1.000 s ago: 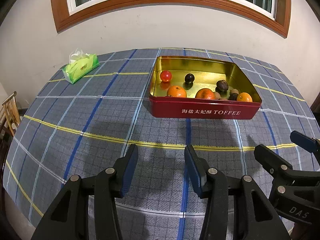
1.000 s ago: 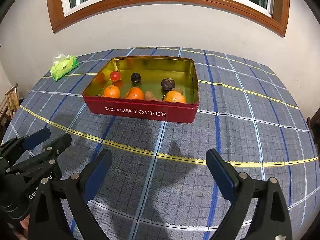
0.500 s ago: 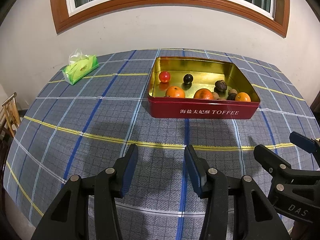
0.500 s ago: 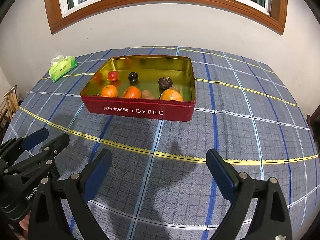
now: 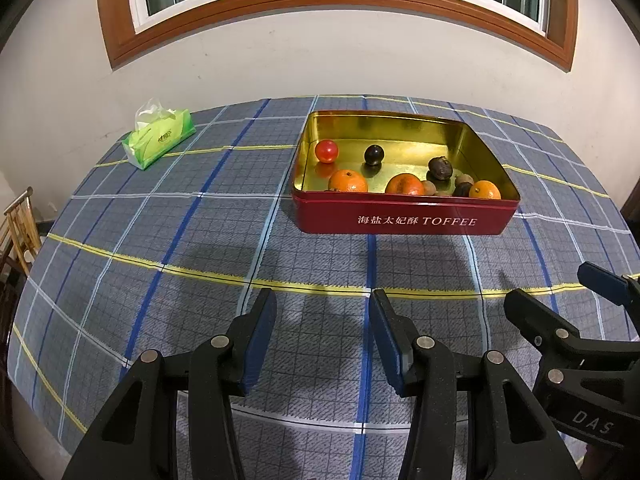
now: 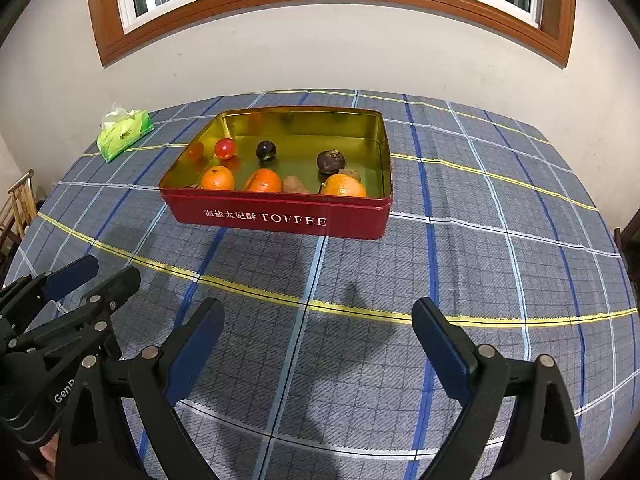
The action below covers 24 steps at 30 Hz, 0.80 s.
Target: Organize fruits
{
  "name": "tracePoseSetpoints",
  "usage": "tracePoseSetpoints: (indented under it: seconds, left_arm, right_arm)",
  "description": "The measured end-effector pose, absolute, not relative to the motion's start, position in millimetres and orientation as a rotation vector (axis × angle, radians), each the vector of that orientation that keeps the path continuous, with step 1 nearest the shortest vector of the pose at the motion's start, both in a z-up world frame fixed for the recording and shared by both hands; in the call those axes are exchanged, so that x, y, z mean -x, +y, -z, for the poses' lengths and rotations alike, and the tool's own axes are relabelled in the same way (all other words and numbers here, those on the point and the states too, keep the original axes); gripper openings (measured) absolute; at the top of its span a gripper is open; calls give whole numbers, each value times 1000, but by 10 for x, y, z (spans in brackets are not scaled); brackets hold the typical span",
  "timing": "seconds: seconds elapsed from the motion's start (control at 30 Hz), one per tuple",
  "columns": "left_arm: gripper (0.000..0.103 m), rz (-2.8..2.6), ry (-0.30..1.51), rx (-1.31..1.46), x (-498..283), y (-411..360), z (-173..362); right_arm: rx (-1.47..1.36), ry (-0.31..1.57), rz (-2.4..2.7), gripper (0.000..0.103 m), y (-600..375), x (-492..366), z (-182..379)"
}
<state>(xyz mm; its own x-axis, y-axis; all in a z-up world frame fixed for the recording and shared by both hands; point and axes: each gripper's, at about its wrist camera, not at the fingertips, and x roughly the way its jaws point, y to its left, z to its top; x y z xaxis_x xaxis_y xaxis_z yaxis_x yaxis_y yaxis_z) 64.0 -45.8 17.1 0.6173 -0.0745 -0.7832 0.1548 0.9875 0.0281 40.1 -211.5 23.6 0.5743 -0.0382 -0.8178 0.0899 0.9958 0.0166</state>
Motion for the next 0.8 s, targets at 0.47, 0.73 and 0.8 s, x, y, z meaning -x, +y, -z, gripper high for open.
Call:
tracePoseSetpoints:
  seconds: [0.47,0.73,0.8]
  left_arm:
    - [49,129,897,-99,-640,-461,-162]
    - [49,129,896,-102,-639,-469,-143]
    - [49,130,898,-101,-639,-470,-141]
  right_arm:
    - [-60,964,76,93,-2124,-410,-208]
    - [-66,966,77,93,-2126,-406,-200]
    - [-66,967,78,93,-2123,-414,-200]
